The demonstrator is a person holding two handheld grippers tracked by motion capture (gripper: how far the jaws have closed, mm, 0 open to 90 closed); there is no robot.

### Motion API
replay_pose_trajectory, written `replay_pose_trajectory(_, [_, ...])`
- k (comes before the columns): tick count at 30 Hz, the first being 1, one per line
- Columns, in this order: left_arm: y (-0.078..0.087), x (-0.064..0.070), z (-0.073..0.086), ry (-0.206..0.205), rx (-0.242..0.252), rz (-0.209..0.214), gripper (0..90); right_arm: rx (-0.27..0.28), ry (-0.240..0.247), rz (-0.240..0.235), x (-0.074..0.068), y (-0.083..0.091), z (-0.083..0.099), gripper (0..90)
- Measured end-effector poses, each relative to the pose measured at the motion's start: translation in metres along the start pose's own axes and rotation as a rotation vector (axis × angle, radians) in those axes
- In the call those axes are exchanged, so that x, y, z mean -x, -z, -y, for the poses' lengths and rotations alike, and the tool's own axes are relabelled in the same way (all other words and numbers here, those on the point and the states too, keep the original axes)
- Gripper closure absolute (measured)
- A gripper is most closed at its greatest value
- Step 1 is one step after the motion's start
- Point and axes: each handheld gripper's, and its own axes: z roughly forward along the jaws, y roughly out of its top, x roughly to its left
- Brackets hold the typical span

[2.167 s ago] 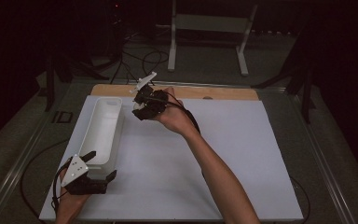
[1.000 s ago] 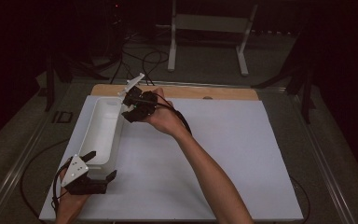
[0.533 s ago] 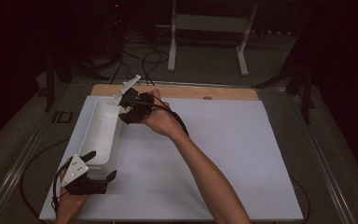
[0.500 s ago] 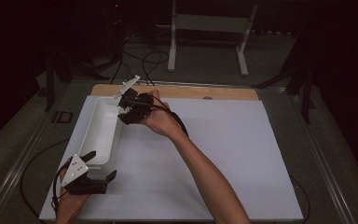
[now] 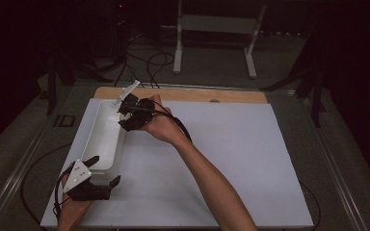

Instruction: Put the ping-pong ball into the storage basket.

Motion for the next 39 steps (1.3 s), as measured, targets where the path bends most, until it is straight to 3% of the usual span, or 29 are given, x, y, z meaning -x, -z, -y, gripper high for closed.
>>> replay_pose_trajectory(39, [0.000, 0.000, 0.000, 0.001, 0.001, 0.001, 0.0, -0.001, 0.012, -0.045, -0.015, -0.014, -0.010, 50.3])
